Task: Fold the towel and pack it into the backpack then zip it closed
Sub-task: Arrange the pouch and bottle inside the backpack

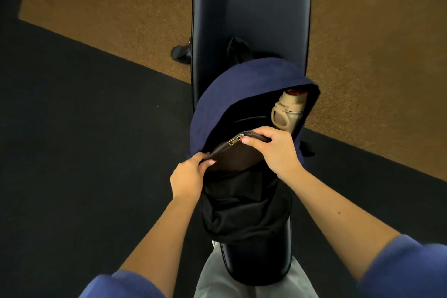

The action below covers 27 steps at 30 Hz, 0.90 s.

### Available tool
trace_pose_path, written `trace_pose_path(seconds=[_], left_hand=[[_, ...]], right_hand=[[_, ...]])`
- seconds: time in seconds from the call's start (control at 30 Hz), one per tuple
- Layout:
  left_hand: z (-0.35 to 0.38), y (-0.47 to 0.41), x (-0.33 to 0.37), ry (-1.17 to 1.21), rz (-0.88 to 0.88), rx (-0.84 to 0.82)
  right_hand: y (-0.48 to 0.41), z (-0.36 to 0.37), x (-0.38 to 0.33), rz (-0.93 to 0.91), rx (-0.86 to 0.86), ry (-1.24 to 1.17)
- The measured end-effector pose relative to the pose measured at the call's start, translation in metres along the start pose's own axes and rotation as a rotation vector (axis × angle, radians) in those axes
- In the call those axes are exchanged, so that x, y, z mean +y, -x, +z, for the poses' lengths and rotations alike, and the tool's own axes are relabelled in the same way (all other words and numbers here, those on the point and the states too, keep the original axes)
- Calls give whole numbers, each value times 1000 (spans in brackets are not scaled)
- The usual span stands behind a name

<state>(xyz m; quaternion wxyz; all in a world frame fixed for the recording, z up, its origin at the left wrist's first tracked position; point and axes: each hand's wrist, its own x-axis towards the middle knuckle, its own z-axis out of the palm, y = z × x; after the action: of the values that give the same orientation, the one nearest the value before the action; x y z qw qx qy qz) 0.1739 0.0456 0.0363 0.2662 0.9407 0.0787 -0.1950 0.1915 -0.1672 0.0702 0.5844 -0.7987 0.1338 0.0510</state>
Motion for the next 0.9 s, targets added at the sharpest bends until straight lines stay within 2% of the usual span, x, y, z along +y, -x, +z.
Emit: trace_pose_path(seconds=[0.1,0.23,0.43,0.57,0.77,0.9], left_hand=[[-1,1,3,-26,46,83],[-2,2,6,73,81,229],[-4,0,12,168,73,268],[-6,-8,16,170,180,295],[-1,-12,20,26,176,353],[3,-17,25,-91,264,373]], right_hand=[[1,-6,5,49,5,-95],[3,-13,13,107,16,-155],[-3,-16,16,114,-10,-131],[1,-22,25,184,-14,-213],[-8,-30,31,175,-73,-41],[-9,-38,40,251,-148,51]])
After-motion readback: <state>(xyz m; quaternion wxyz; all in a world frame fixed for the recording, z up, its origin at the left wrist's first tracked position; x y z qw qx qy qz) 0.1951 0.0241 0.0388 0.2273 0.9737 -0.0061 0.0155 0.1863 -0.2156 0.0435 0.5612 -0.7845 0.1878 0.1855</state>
